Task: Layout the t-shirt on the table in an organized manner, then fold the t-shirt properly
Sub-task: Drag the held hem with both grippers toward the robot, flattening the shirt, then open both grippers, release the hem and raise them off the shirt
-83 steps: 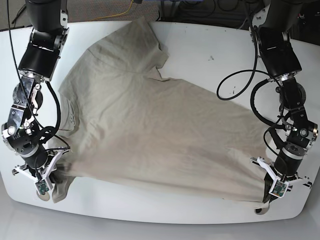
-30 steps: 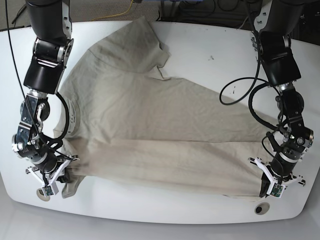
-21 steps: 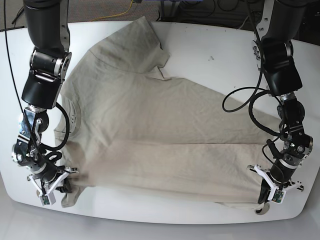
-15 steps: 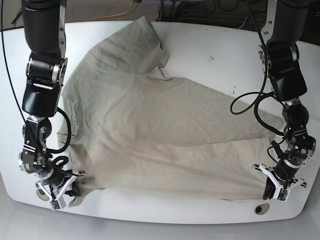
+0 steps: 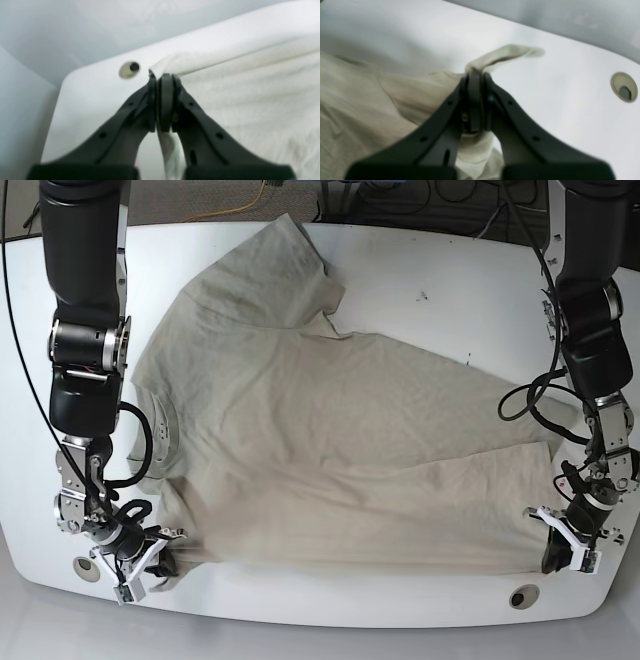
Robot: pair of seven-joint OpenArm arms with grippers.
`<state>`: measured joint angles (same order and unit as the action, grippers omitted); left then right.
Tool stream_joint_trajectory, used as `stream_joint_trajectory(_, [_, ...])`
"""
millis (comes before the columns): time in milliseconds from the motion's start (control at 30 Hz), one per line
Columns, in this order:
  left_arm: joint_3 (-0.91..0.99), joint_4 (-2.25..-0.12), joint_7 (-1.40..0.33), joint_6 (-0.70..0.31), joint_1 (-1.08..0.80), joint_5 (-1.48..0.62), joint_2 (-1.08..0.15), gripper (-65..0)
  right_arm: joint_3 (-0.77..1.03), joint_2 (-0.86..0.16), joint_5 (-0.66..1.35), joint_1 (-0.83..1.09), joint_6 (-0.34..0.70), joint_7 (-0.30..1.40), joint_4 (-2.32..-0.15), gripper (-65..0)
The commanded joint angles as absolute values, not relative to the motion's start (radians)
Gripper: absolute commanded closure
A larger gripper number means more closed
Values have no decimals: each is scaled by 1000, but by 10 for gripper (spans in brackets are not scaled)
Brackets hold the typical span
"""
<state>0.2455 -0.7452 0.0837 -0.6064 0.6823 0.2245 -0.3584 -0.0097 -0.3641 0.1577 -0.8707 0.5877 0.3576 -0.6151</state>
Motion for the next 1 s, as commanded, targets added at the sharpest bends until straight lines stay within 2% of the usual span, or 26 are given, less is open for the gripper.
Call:
stream_joint_trajectory(0, [249, -697, 154, -582, 748, 211, -417, 0, -27, -374, 165, -935, 578, 297, -591, 0])
stream_joint_trajectory(200, [249, -587, 220, -582, 794, 211, -455, 0, -33, -346, 163, -940, 572, 282, -573, 0])
stream_joint_trajectory(333, [246, -553, 275, -581, 805, 211, -470, 0, -35, -334, 163, -949, 524, 280, -573, 0])
stream_joint_trajectory(367, [246, -549, 283, -581, 805, 211, -472, -18, -35, -321, 163, -951, 513, 275, -573, -10])
stream_joint_trajectory(500, [246, -539, 286, -567, 823, 209, -476, -166, -35, -303, 163, -951, 476, 249, -575, -142])
stream_joint_trajectory(567, [246, -539, 288, -512, 825, 209, -476, -285, -35, -302, 163, -951, 450, 246, -578, -263])
stream_joint_trajectory(600, [246, -539, 288, -493, 825, 209, -476, -320, -35, -300, 163, -951, 444, 246, -578, -295])
stream_joint_trajectory(633, [246, -541, 288, -444, 825, 209, -476, -415, -36, -288, 163, -952, 430, 246, -579, -375])
stream_joint_trajectory(733, [246, -542, 288, -395, 823, 209, -478, -540, -38, -280, 151, -954, 424, 246, -581, -489])
stream_joint_trajectory(800, [246, -542, 288, -395, 823, 209, -489, -564, -41, -277, 127, -963, 421, 246, -582, -516])
stream_joint_trajectory(967, [249, -544, 288, -389, 823, 208, -506, -590, -38, -285, 96, -954, 423, 292, -659, -516])
